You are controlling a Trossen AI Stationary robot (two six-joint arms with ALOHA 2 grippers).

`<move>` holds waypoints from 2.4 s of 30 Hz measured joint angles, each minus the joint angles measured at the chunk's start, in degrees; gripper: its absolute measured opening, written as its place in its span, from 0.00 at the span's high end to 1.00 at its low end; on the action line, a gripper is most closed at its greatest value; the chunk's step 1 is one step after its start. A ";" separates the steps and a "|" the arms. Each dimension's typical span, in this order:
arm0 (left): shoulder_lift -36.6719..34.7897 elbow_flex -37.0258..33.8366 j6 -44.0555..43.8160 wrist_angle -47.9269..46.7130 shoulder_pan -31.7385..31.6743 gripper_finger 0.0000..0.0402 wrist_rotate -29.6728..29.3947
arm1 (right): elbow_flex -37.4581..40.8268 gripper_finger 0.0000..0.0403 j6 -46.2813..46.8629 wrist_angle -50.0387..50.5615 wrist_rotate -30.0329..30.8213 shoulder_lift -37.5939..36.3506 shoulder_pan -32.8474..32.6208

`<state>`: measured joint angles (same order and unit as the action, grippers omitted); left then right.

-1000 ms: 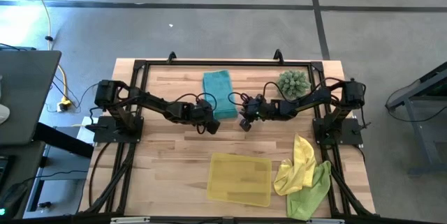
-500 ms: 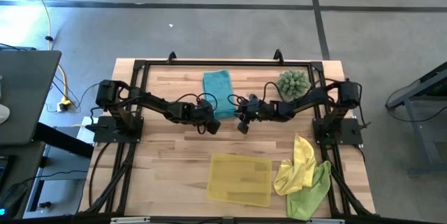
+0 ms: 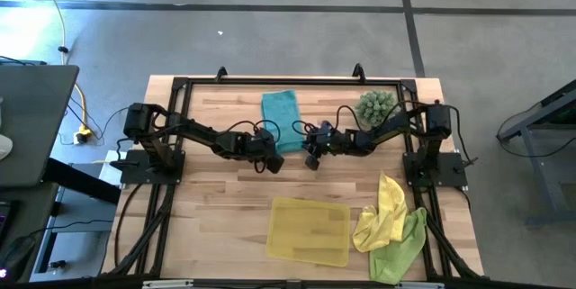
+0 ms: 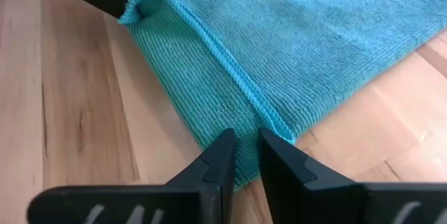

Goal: Roll microfiber towels into tight, uniform cylinder then place into a basket
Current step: Roll the blue towel

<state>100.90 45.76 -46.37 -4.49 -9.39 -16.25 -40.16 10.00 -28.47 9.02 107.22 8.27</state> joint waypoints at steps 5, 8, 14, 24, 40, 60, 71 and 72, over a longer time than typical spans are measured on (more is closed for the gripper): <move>-0.38 -0.02 5.76 -0.37 0.07 0.98 -0.59 | -0.07 0.86 0.04 0.46 0.08 0.09 -0.04; -0.52 0.06 9.26 -0.96 0.00 0.94 -0.67 | -0.07 0.86 0.25 0.71 -0.29 0.09 -0.04; -0.68 3.32 12.52 -10.85 0.02 0.79 -0.61 | -0.07 0.86 0.42 0.93 -0.53 0.09 -0.04; -0.72 12.99 24.11 -23.34 2.11 0.70 7.52 | -0.09 0.86 0.44 1.08 -0.55 0.07 -0.04; 1.68 8.47 35.88 -11.09 -3.45 0.74 2.44 | -0.07 0.86 2.01 1.99 -0.53 0.07 -0.16; 1.64 6.78 33.85 -10.49 -4.24 0.74 7.63 | 0.08 0.79 -19.94 3.39 -4.44 -5.63 -2.04; 1.70 6.73 36.50 -10.27 -3.98 0.74 7.80 | 0.09 0.55 -35.88 2.02 1.82 -2.23 -5.13; 1.70 6.72 36.40 -10.25 -3.94 0.74 7.80 | 0.09 0.55 -35.93 1.96 2.54 -1.95 -4.88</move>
<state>102.61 52.48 -9.97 -14.74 -13.33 -8.45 -40.07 -25.93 -26.51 11.56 105.26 3.39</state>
